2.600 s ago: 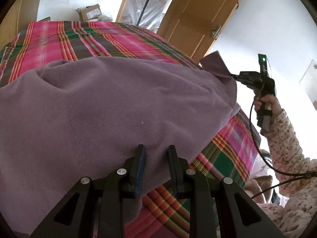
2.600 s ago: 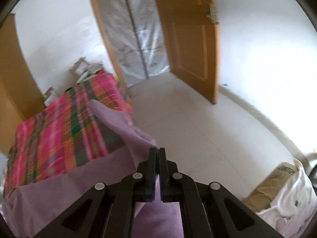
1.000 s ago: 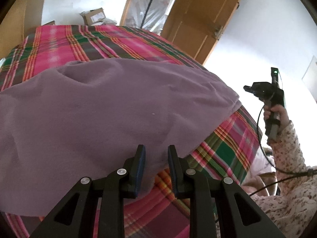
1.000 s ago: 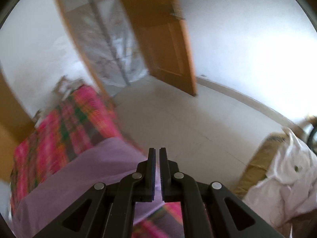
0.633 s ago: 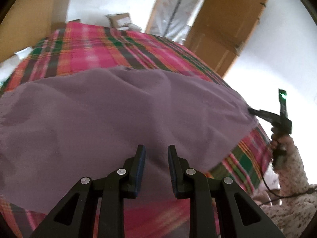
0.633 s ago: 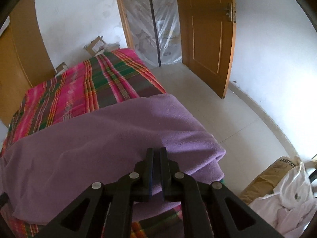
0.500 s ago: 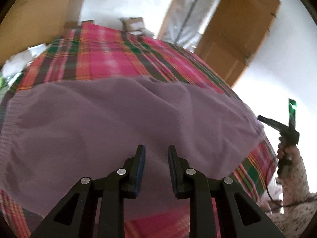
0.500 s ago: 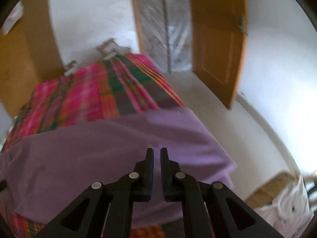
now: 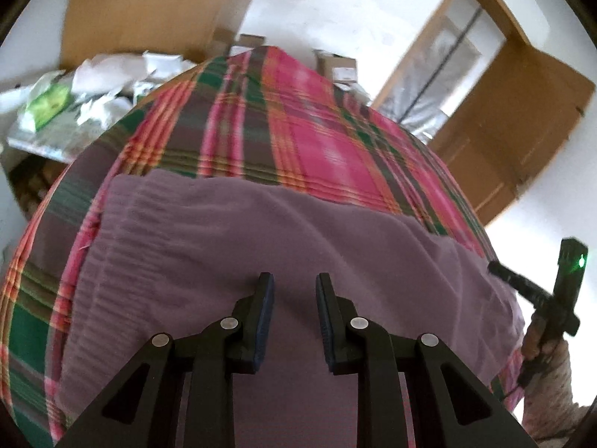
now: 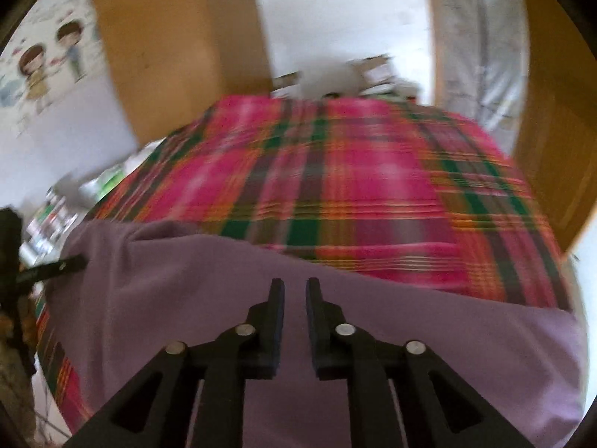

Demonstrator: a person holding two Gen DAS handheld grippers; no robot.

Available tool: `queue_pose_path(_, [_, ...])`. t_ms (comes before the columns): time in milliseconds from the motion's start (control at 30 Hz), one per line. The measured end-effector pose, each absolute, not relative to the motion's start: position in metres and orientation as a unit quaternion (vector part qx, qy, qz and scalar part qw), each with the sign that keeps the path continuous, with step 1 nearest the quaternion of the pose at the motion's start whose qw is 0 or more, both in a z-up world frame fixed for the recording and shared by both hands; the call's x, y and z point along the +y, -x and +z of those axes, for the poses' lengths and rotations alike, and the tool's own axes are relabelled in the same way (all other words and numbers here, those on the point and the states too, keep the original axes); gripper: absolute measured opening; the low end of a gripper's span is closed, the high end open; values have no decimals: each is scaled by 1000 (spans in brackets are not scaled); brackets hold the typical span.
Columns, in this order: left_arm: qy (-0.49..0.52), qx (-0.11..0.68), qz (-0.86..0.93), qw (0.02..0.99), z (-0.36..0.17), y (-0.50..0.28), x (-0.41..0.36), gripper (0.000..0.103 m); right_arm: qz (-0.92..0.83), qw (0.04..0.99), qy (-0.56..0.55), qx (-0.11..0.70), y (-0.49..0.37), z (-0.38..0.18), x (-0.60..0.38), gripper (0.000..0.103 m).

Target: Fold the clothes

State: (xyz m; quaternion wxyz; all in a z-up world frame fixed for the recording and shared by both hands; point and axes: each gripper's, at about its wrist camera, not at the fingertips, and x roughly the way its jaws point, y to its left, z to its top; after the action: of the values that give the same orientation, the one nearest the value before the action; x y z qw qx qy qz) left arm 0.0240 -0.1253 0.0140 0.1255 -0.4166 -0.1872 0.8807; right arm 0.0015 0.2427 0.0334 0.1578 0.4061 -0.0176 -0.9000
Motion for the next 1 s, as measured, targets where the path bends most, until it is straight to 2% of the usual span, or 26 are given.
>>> queue_pose_path(167, [419, -205, 877, 115, 11, -17, -141, 24, -894, 189, -406, -10, 14, 34, 217, 17])
queue_pose_path(300, [416, -223, 875, 106, 9, -10, -152, 24, -886, 224, -404, -22, 34, 44, 203, 27])
queue_pose_path(400, [417, -229, 873, 109, 8, -7, -155, 24, -875, 248, -416, -10, 50, 42, 189, 29])
queue_pose_path(733, [427, -225, 869, 112, 9, -2, -156, 24, -811, 330, -483, -6, 58, 22, 165, 29])
queue_pose_path(833, [429, -220, 869, 109, 10, -1, -153, 24, -797, 348, -494, 5, 49, 21, 161, 23])
queue_pose_path(1000, [429, -219, 870, 107, 9, 0, -152, 24, -793, 362, -490, 25, 33, 26, 160, 22])
